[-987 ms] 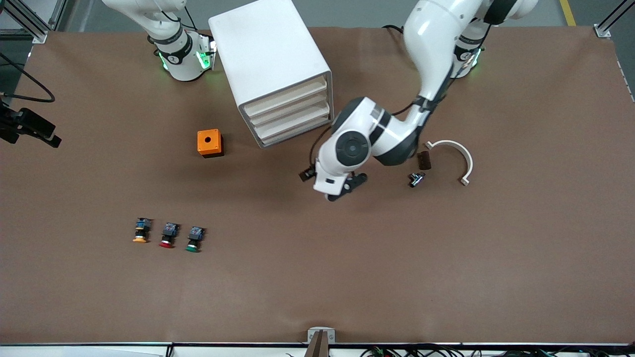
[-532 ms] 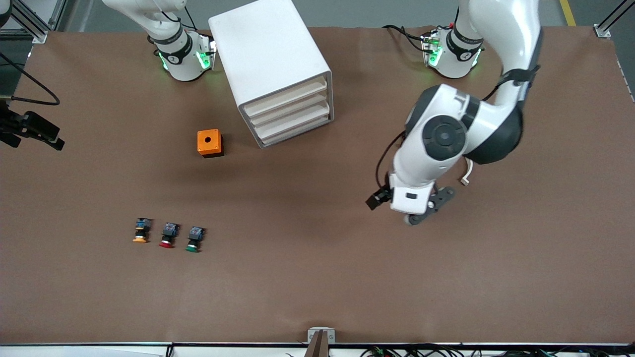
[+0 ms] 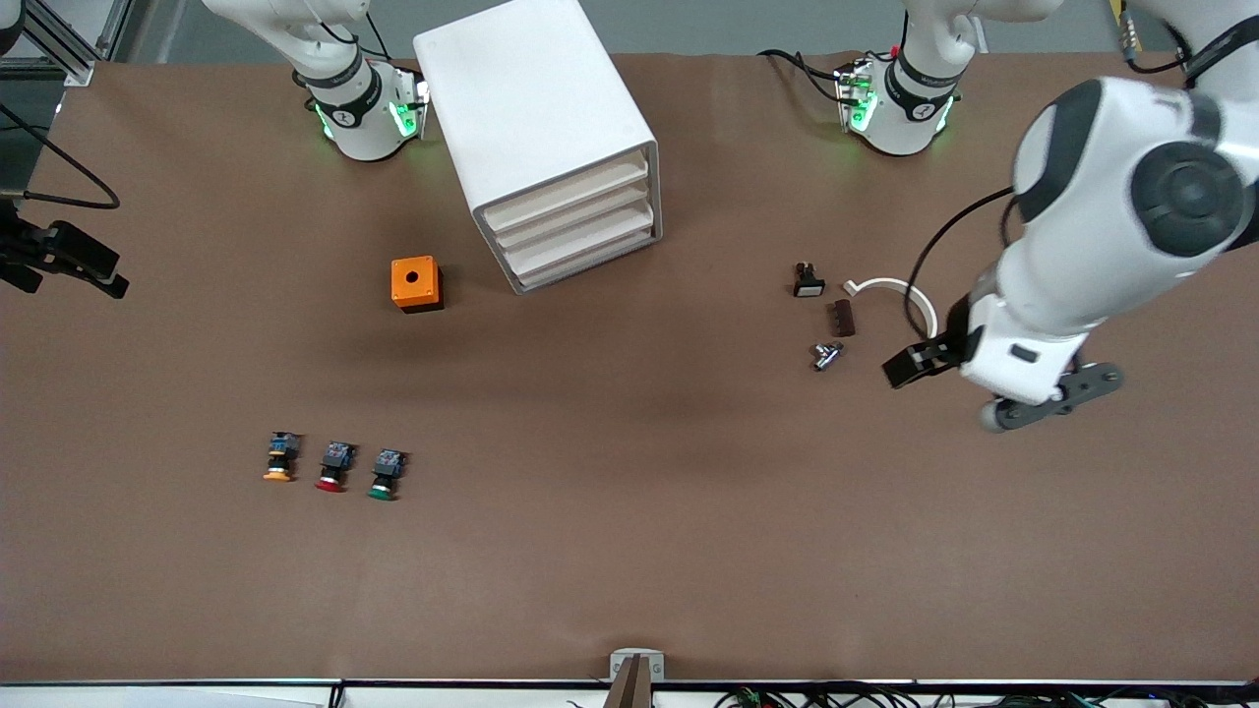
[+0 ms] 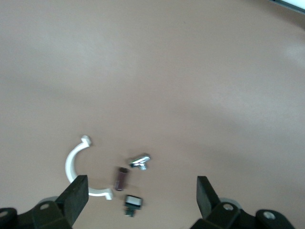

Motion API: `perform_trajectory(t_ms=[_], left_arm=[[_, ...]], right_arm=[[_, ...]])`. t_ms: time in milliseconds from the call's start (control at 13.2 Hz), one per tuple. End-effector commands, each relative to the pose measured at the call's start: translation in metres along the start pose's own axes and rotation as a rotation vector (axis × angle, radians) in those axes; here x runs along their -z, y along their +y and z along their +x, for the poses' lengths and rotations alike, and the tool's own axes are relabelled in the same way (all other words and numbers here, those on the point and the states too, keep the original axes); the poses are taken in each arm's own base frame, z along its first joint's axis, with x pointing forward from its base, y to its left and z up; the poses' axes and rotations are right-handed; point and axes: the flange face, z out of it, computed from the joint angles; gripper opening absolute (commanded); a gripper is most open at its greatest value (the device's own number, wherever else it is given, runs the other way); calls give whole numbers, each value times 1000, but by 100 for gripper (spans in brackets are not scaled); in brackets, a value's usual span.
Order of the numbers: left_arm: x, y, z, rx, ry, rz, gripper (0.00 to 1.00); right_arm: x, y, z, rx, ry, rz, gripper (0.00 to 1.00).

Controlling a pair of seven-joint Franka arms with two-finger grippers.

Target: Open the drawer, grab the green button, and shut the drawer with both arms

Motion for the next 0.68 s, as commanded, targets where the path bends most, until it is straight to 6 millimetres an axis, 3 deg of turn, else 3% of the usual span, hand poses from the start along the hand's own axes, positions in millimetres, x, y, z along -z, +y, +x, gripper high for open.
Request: perform_trajectory(t_ms=[0,228,380,608], left_arm=[[17,-41,4,-77,-5,26,100],[35,-80,13,-141,-4,23,100],[64,-92,4,-160,20,16,100],[79,-101,-7,-189,11,22,100]], right_arm=[[5,-4,2,17,8,-19,100],[5,-9,2,30,9,-43,100],[4,-8,3,27,7,-44,100],[4,-6,3,23,9,-44,100]])
